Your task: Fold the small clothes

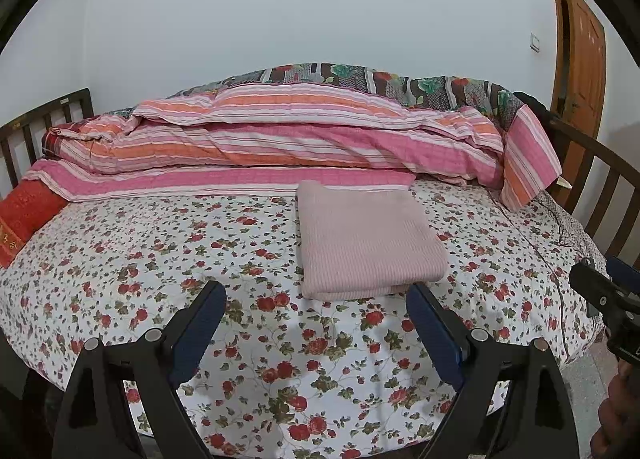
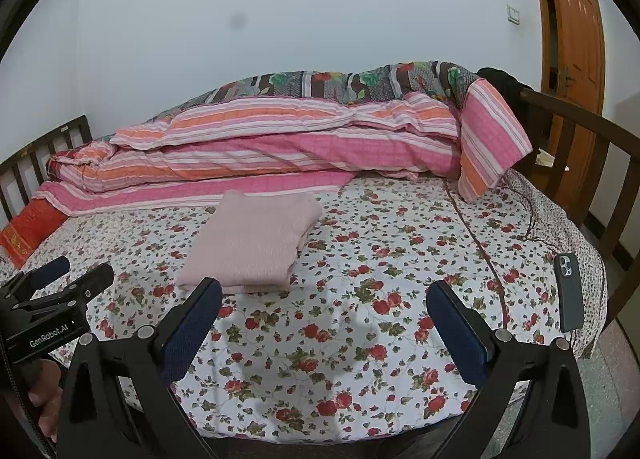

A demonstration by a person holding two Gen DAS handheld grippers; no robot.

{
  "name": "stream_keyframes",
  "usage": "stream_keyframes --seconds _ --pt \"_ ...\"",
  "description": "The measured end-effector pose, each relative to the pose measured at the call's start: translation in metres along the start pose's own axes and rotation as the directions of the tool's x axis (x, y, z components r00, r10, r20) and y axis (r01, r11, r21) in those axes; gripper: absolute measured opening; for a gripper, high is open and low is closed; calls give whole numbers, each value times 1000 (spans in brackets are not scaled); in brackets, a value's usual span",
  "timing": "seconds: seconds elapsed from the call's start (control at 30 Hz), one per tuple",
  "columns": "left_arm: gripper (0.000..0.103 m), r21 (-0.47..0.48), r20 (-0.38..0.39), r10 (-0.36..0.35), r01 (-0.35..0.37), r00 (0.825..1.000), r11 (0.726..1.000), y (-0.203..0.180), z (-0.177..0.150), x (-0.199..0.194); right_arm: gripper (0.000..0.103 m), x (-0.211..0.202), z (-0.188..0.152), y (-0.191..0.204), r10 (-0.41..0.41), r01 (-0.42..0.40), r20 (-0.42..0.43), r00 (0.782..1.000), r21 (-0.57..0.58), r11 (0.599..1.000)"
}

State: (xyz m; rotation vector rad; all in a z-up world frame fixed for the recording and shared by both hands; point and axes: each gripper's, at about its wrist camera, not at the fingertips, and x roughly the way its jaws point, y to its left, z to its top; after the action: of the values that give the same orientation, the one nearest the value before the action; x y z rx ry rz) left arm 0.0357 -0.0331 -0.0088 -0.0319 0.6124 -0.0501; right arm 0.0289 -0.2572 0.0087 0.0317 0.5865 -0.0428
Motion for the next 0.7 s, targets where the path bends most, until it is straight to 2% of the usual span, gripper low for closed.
stream_keyframes --seconds 0.7 --pt "91 -4 2 2 -2 1000 1000 0 1 -2 100 -2 1 5 -1 1 1 1000 -1 1000"
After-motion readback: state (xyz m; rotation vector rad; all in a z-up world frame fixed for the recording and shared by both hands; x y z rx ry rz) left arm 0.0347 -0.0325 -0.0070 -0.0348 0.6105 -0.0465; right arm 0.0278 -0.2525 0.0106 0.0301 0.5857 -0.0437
